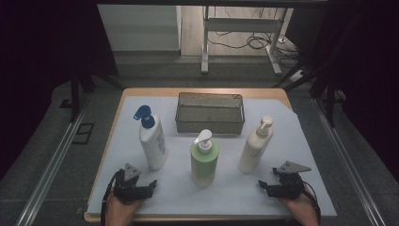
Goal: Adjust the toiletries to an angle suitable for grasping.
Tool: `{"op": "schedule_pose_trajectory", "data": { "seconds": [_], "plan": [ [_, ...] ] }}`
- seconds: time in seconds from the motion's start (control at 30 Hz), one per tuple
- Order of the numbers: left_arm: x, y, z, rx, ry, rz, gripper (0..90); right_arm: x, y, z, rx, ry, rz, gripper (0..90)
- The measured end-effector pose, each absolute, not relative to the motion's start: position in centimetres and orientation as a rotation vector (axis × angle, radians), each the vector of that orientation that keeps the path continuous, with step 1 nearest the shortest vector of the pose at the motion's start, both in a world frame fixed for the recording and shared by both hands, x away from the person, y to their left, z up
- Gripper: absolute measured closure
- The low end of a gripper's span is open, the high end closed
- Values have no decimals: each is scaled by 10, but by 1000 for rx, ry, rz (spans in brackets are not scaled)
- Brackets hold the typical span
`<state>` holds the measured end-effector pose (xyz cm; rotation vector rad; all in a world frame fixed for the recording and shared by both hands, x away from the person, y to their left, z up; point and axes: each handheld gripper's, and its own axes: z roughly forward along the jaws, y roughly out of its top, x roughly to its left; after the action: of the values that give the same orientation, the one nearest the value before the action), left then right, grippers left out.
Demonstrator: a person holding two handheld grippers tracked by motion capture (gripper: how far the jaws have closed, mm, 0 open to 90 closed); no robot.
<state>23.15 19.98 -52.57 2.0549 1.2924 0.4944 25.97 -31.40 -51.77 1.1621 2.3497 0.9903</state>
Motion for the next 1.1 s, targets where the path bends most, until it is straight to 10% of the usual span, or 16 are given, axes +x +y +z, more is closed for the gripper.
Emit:
{"op": "schedule_pose_trajectory", "data": {
  "seconds": [0.47, 1.1],
  "plan": [
    [231, 200, -526, 2051, 1293, 495, 121, 261, -315, -514, 1201, 2362, 989, 230],
    [231, 200, -526, 2054, 1290, 496, 121, 265, -324, -500, 1207, 2337, 1037, 611]
  ]
}}
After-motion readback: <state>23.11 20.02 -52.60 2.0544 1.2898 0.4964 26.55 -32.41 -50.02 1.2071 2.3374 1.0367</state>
